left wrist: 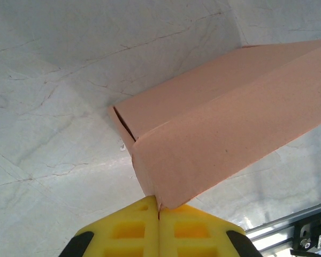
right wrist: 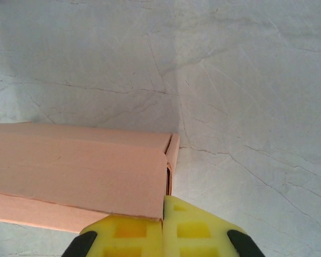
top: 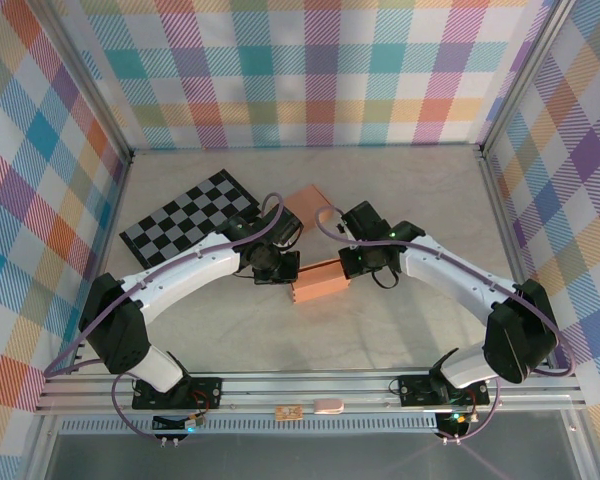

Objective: Fold the paper box

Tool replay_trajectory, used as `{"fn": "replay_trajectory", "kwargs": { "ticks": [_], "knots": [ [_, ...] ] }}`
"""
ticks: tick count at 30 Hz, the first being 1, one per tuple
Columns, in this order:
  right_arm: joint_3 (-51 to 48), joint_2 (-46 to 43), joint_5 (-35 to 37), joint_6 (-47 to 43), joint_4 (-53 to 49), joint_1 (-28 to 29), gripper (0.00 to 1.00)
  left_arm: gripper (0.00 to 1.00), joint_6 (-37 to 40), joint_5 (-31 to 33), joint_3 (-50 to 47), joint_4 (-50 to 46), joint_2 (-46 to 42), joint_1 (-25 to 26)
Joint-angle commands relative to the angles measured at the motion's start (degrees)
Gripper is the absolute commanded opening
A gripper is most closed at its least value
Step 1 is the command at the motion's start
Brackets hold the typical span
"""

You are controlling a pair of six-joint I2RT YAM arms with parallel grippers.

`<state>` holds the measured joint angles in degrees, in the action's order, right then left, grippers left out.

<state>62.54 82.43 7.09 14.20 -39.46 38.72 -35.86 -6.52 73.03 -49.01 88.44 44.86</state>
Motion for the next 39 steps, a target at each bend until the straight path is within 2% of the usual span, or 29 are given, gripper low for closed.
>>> {"fn": "replay_trajectory", "kwargs": {
  "ticks": [1,25,34,39],
  "knots": [
    [-1.72,-0.17,-0.24,0.93,-3.14,0.74,0.00,0.05,-2.43,-2.10,1.27,-0.40,0.31,0.72],
    [-2.07,-0.45,0.03,1.35,-3.07,1.07,0.00,0.05,-8.07,-9.07,3.97,-0.12,2.26,-2.51],
    [-2.17,-0.43,0.20,1.44,-3.19,1.25,0.00,0.05,-7.35,-11.49,5.67,-1.39,3.57,-4.06],
    [-2.16,-0.44,0.44,1.50,-3.25,1.27,0.00,0.05,-6.50,-11.43,2.46,-1.48,2.13,-4.00]
  ]
}}
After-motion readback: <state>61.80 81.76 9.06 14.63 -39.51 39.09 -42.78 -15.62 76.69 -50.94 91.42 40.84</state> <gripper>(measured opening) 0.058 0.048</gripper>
